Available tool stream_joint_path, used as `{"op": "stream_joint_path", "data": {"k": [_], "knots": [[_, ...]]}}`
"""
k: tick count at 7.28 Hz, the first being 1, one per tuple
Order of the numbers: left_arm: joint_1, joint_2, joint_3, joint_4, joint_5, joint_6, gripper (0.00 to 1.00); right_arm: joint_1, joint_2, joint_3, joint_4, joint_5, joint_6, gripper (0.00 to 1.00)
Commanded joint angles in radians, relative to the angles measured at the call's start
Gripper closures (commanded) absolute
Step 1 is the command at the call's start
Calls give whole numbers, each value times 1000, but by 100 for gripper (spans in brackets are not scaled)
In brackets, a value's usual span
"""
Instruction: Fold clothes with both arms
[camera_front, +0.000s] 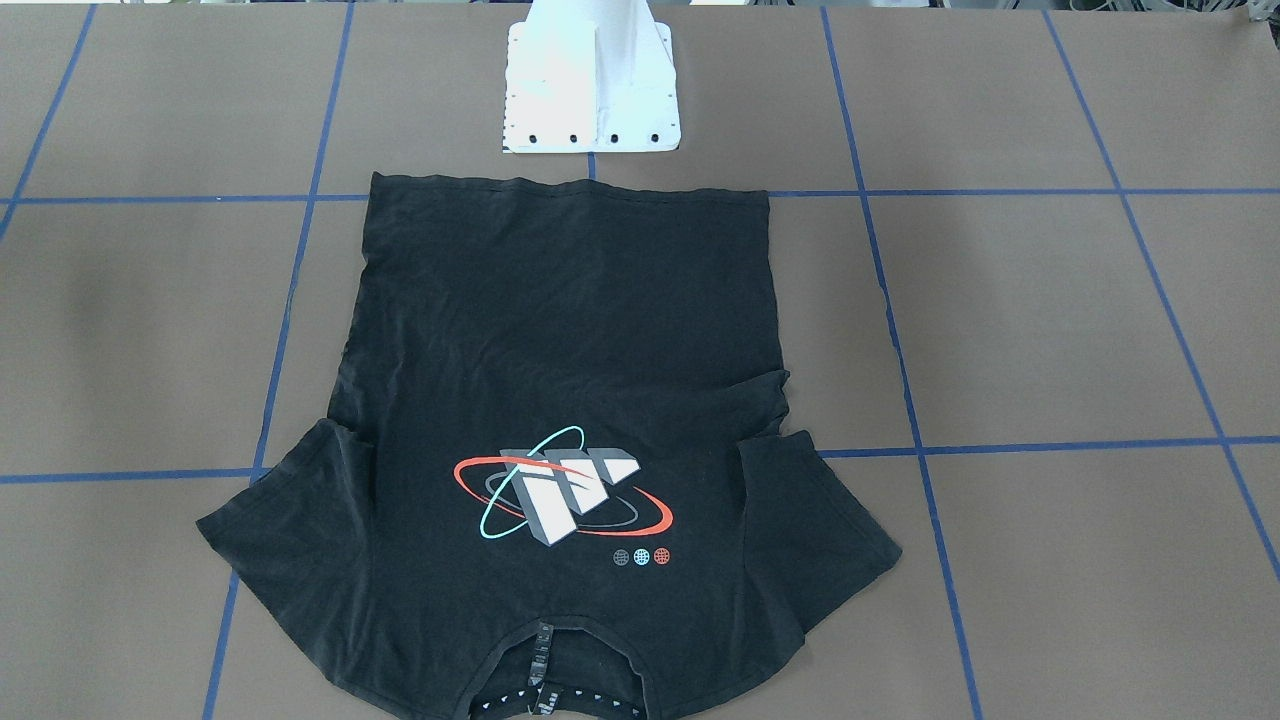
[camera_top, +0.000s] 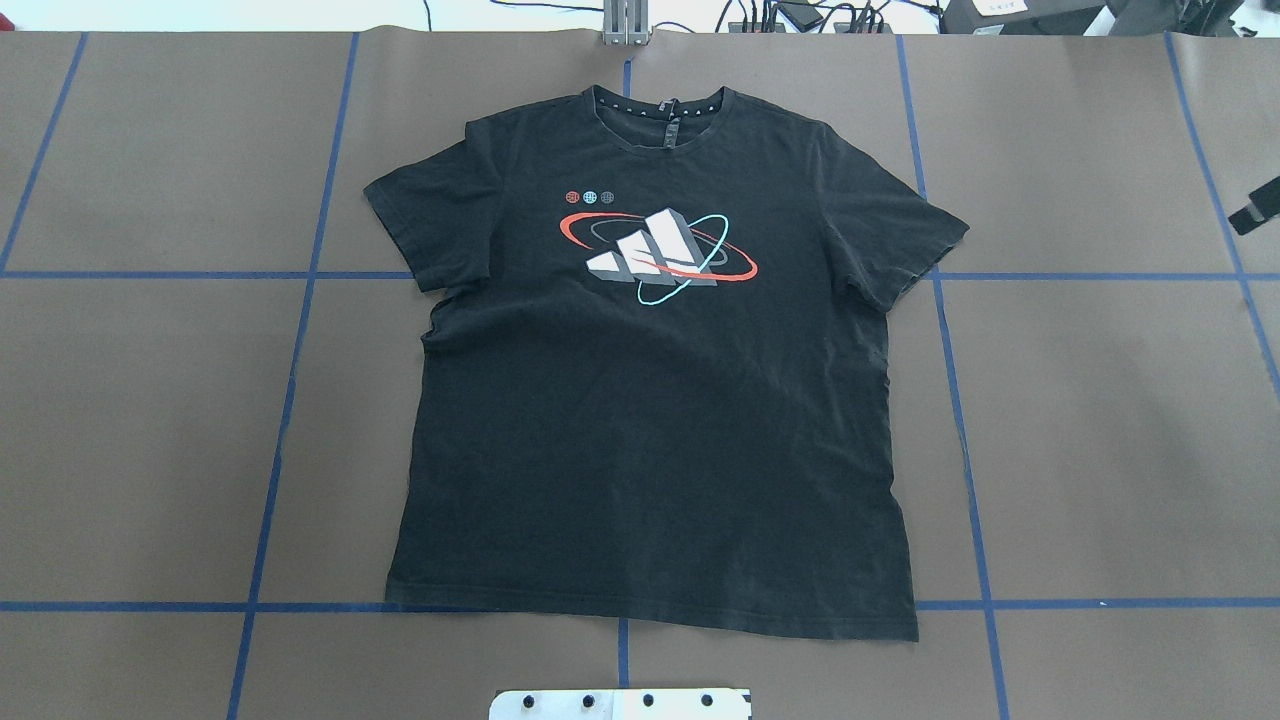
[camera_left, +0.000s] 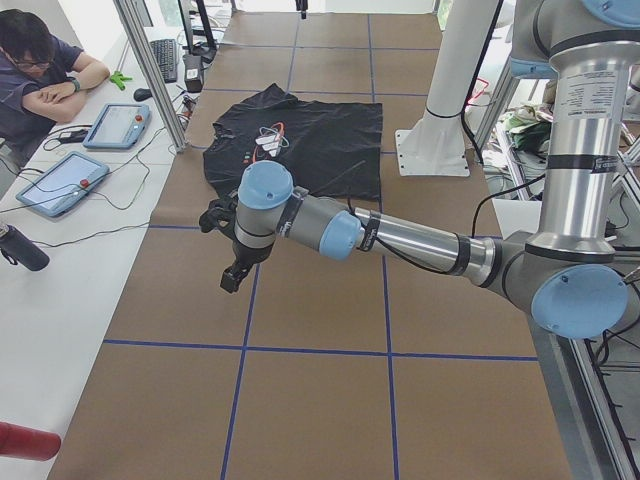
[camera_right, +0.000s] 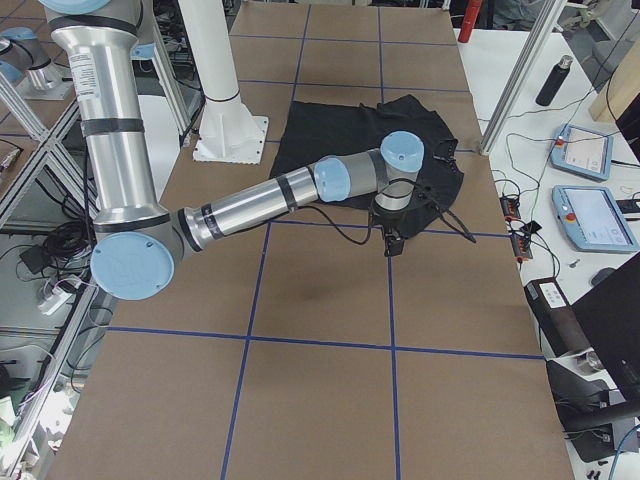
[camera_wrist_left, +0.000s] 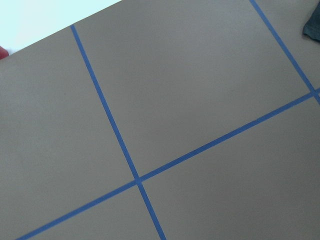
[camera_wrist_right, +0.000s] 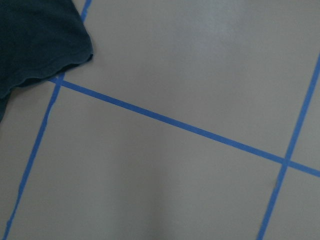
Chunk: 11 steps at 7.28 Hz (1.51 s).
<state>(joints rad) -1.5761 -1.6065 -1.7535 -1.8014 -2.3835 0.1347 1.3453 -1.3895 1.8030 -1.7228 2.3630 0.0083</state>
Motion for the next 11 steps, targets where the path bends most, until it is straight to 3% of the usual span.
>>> {"op": "stream_joint_path", "data": {"k": [1,2,3,4,6,8,11], "knots": [[63,-30,60,-158,-43,-244,0,-72,148,-97,2,-2,170,1],[85,-27,65,-208,-43,-251,0,-99,209,-149,35,-2,241,1],[87,-27,65,-210,-45,-251,0,-151,219,-218,199,-13,388,1],[93,-26,65,-210,-43,-253,0,-184,216,-332,455,-24,551,1],[94,-23,65,-210,-45,-251,0,-280,216,-498,784,-144,766,2],[96,-20,65,-210,-45,-251,0,-337,221,-563,911,-243,892,6],[96,-20,65,-210,-45,-251,0,-380,218,-580,936,-309,934,22]]}}
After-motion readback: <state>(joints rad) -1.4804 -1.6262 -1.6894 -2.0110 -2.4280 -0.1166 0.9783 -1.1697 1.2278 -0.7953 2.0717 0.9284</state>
